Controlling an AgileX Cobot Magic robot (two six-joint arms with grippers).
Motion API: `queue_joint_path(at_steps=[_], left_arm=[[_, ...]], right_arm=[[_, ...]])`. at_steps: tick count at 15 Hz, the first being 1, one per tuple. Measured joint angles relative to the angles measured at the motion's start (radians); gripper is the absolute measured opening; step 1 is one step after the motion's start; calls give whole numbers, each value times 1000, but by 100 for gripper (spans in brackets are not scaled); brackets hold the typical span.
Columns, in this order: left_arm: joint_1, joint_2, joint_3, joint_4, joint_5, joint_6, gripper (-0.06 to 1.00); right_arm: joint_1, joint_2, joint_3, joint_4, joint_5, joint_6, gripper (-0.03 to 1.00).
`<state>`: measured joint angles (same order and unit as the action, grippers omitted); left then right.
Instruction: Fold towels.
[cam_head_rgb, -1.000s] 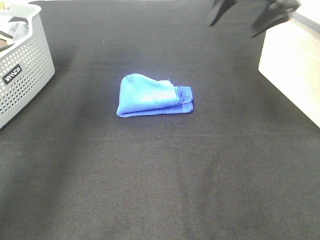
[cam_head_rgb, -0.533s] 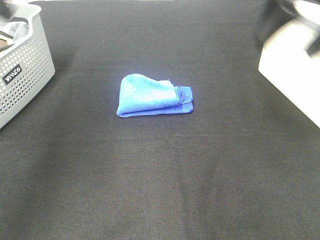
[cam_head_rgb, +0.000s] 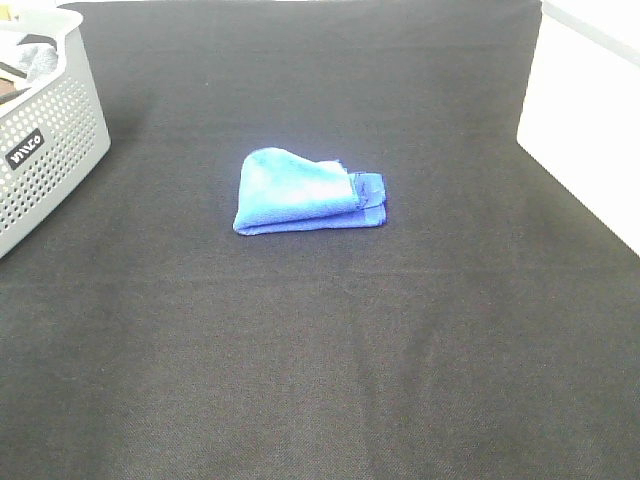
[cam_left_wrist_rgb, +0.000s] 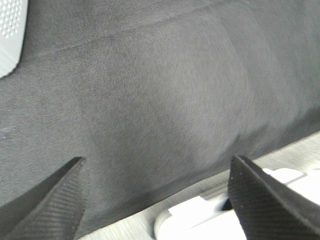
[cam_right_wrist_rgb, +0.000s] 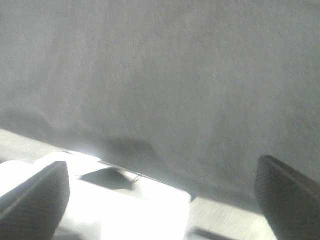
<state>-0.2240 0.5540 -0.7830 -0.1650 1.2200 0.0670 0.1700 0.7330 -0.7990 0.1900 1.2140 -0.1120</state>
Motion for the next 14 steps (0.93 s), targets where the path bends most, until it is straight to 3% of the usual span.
queue_joint_path(at_steps=[5, 8, 14], left_arm=[[0, -445, 212, 2, -33, 79, 73], [0, -498, 254, -2, -125, 106, 73], [0, -498, 275, -7, -161, 125, 73]], right_arm=[[1, -460, 204, -37, -38, -47, 94], [2, -601, 276, -41, -137, -77, 94], [2, -613, 287, -41, -141, -79, 94]])
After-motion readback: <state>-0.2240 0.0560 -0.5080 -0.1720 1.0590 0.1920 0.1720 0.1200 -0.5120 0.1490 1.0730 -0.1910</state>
